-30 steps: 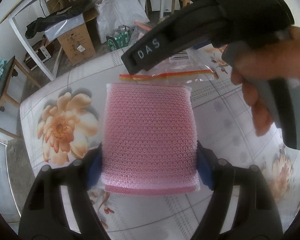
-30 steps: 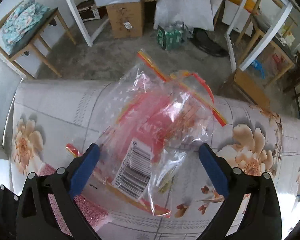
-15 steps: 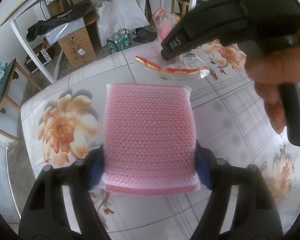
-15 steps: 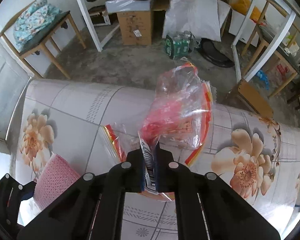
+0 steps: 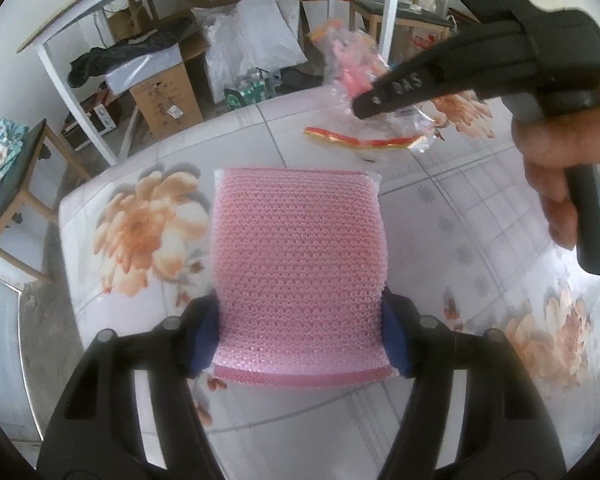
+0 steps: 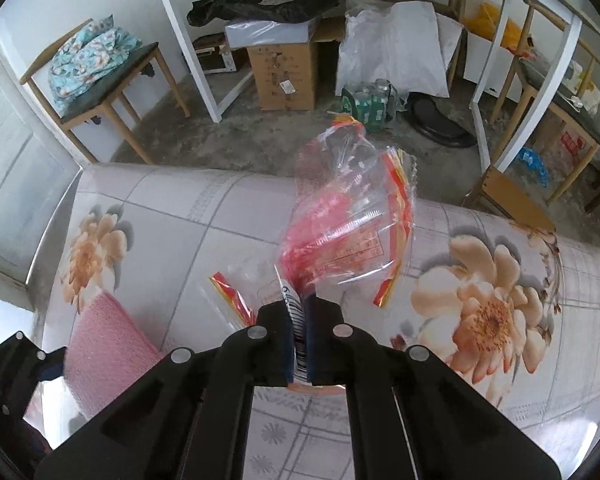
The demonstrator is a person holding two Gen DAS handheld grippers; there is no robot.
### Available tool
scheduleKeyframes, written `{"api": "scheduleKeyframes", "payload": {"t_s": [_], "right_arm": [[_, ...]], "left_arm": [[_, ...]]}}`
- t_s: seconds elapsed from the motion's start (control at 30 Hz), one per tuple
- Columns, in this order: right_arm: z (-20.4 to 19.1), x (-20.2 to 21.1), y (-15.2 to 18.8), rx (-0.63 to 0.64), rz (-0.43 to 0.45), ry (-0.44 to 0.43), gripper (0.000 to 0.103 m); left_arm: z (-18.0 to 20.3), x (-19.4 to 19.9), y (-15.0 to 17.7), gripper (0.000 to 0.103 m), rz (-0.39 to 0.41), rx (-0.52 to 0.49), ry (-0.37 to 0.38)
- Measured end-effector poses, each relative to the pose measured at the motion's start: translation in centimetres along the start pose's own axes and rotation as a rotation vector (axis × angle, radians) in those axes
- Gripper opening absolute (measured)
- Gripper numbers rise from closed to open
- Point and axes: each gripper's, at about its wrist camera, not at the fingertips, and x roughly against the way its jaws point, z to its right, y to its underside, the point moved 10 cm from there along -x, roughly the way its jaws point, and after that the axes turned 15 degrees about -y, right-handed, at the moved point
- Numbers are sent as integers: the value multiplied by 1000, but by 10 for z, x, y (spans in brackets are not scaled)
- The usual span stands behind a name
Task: Collect trash
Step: 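Lift the pink pouch and barcode bag with both grippers toward the blue basket, then drop the pink pouch into the basket with the left gripper while the right drops the barcode bag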
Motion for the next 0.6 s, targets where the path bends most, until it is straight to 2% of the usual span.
{"api": "scheduleKeyframes", "payload": {"t_s": [0.2,0.4,0.5,0.6], "right_arm": [[-7,15,9,-14,29,-49,3],[-43,55,22,42,84,-115,3],[-82,80,38,99,110,-172,3],[-144,103,61,189,122,-258,3]], "left_arm": [[-7,26,10,63,23,31,1],[-43,92,34,63,101,119,-17],[-88,148,80,63,141,211,-78],[-141,183,151,63,113,307,-175]]}}
